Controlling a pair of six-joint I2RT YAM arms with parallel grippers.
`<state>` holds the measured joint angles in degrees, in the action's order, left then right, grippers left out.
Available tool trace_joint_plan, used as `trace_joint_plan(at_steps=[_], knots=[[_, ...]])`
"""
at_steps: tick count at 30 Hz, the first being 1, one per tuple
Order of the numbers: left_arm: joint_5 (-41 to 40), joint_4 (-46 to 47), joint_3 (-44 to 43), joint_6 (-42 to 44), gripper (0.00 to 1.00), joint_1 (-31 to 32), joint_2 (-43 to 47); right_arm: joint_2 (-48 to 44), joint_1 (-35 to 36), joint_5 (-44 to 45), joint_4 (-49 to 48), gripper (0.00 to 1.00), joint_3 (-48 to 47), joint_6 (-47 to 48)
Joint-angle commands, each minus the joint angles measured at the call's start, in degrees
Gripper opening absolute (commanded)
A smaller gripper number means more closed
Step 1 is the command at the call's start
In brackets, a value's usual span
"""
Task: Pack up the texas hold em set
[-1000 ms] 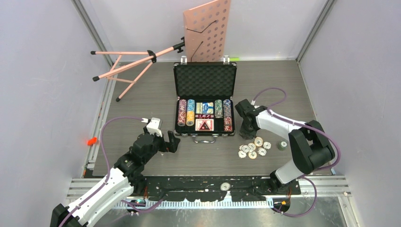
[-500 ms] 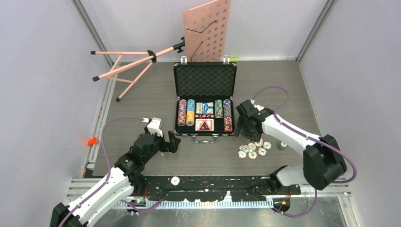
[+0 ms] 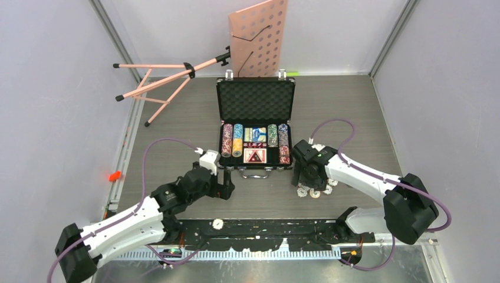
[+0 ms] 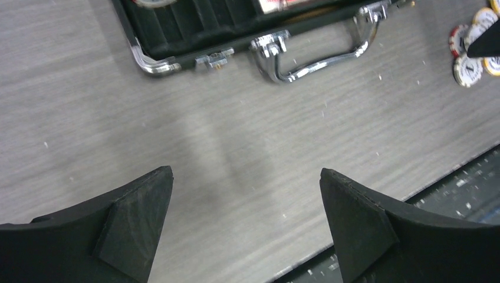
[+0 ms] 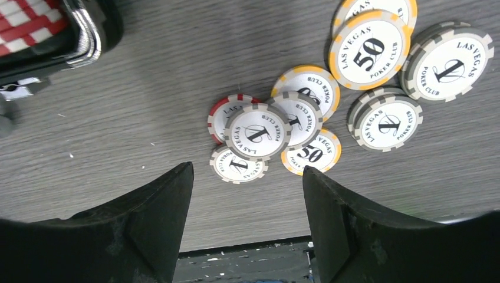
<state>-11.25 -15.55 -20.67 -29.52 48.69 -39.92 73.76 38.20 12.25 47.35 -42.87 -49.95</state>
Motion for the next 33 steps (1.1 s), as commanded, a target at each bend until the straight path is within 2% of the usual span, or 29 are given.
trace_joint_plan(at_steps=[1,7,12,21,27,30,33], knots=[[-8.0,-15.0,-6.3,-13.1,1.00,7.0,-0.9,-0.5,0.2,1.8,-2.0,0.74,0.5,-1.3],[-4.5,-22.4,-8.9,-23.9,1.00,9.3,-3.0,1.4,0.2,2.0,-5.1,0.69,1.5,-0.8],[-3.6,-26.4,-9.8,-26.8,1.00,11.4,-5.0,3.2,0.0,3.7,-6.4,0.68,1.9,-0.3],[-10.2,-32.5,-12.0,-36.2,1.00,20.8,-7.5,4.4,-1.5,3.1,-9.1,0.67,3.6,0.0],[-18.1,-38.4,-14.6,-44.5,1.00,28.5,-14.6,2.9,-1.6,2.1,-8.9,0.53,3.4,0.3],[-20.2,-39.8,-16.1,-46.4,1.00,32.1,-19.3,2.0,-1.6,2.1,-7.6,0.49,2.8,0.6],[-19.4,-37.4,-15.5,-46.6,1.00,33.1,-21.3,0.8,-1.7,2.0,-6.6,0.49,2.0,0.8]])
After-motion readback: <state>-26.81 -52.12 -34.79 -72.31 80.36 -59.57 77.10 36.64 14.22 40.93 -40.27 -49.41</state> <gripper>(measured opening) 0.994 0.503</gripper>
